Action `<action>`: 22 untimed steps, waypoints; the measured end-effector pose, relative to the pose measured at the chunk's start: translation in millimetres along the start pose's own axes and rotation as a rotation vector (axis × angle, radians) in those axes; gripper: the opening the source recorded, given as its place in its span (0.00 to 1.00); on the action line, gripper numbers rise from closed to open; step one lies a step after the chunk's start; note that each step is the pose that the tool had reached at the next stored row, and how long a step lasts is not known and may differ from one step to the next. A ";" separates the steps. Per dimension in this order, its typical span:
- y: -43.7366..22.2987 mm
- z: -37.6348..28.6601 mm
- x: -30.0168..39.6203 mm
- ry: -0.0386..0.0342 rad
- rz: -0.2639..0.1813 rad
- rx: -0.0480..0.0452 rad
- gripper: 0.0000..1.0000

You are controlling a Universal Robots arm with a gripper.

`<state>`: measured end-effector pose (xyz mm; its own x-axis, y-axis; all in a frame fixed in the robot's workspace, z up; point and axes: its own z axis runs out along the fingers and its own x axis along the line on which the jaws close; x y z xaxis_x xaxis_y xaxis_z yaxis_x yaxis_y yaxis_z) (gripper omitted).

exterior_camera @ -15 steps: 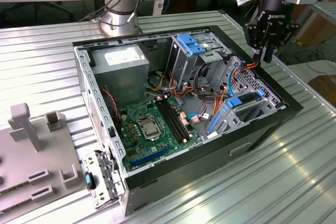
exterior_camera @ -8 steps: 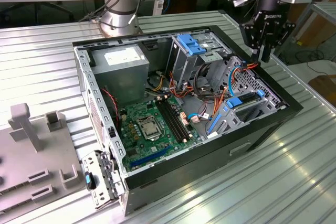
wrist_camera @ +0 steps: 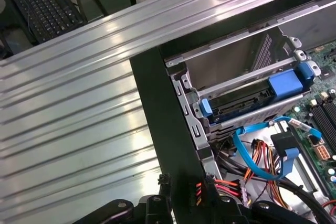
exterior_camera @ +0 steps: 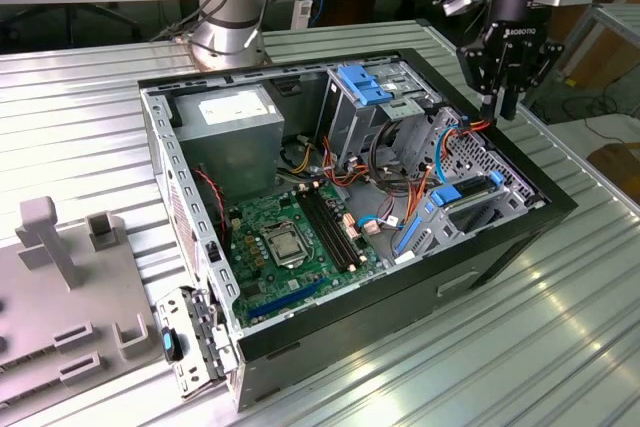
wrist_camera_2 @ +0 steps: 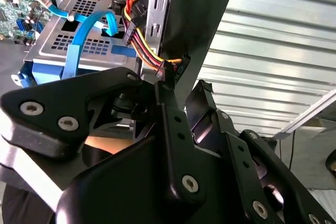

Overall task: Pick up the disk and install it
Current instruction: 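Insert the first disk wire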

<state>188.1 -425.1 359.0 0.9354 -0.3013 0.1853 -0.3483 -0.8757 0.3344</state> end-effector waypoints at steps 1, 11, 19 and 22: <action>-1.2 -0.2 -0.5 0.0001 0.000 -0.0002 0.36; -4.1 4.8 -1.8 0.0042 0.000 -0.0061 0.29; -4.1 4.9 -1.8 0.0051 0.000 -0.0077 0.17; -4.0 4.9 -2.2 0.0050 0.000 -0.0078 0.17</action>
<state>187.7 -422.8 352.7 0.9349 -0.2998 0.1901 -0.3493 -0.8726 0.3415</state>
